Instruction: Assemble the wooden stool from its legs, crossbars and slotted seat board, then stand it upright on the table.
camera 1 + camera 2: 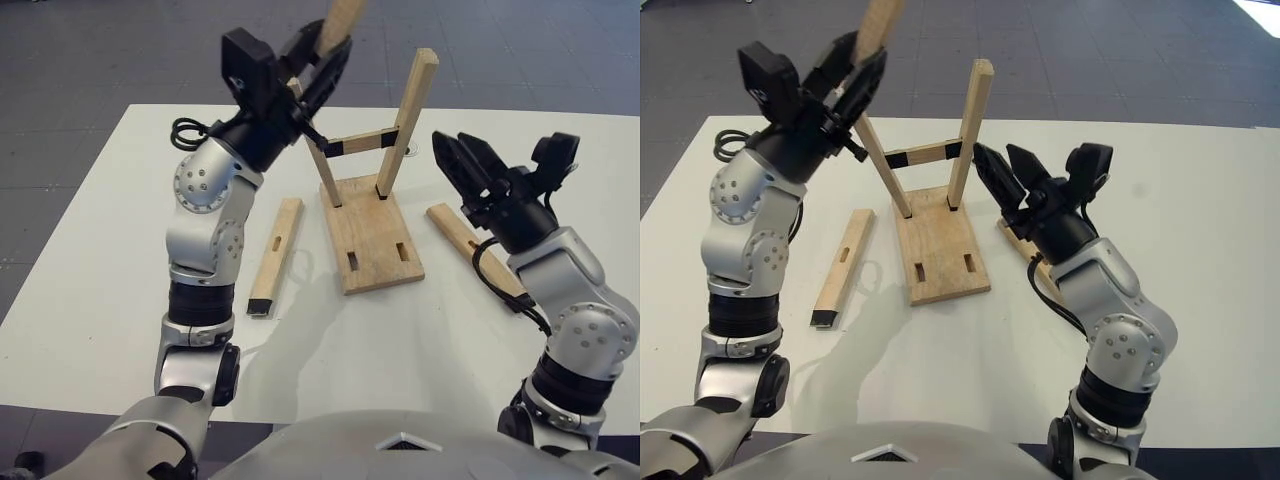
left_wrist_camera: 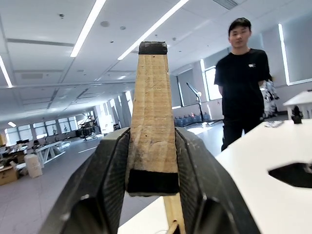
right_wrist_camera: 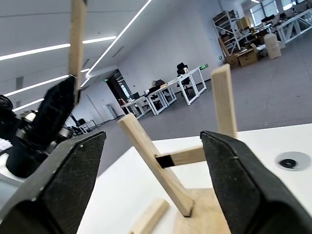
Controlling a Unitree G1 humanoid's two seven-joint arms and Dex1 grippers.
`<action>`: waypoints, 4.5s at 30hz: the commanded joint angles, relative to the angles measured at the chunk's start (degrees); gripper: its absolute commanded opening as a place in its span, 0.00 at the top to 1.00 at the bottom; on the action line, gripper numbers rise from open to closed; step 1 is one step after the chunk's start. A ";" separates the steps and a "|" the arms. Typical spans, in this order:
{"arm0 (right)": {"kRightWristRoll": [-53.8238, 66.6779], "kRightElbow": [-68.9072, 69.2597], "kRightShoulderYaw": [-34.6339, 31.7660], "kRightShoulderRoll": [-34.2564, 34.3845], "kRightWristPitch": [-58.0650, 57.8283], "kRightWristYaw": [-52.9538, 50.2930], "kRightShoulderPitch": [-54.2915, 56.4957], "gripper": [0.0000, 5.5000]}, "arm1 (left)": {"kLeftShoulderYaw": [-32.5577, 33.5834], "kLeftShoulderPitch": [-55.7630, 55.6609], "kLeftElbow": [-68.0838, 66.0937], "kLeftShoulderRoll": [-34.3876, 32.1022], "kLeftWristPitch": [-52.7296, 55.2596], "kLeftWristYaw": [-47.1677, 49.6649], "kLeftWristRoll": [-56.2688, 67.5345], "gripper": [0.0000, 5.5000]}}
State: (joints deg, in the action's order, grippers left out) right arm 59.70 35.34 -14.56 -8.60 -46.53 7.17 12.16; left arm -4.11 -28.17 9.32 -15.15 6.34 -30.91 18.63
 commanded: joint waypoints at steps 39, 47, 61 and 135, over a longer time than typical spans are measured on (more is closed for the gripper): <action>22.72 -8.35 1.16 -10.34 4.07 -10.13 5.95 0.93 | -7.12 9.76 0.08 -7.23 -18.35 -11.68 -10.37 0.50; 18.86 -13.42 -9.64 -26.45 0.87 -5.85 -2.45 0.93 | -9.33 14.27 -6.17 -11.52 -24.36 -11.86 -19.29 0.50; -14.66 -25.98 3.30 -35.17 7.54 21.01 -8.52 0.93 | -10.99 13.59 -7.51 -9.20 -23.26 -8.78 -22.68 0.50; -33.14 -25.58 6.95 -24.50 11.29 22.75 -3.86 0.93 | -12.10 15.87 -5.70 -9.28 -22.06 -8.49 -22.73 0.50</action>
State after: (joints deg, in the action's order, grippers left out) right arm 26.15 8.72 -7.15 -33.70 -33.52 30.26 6.97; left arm -16.05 -12.45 3.38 -24.07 -15.76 -39.43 -3.63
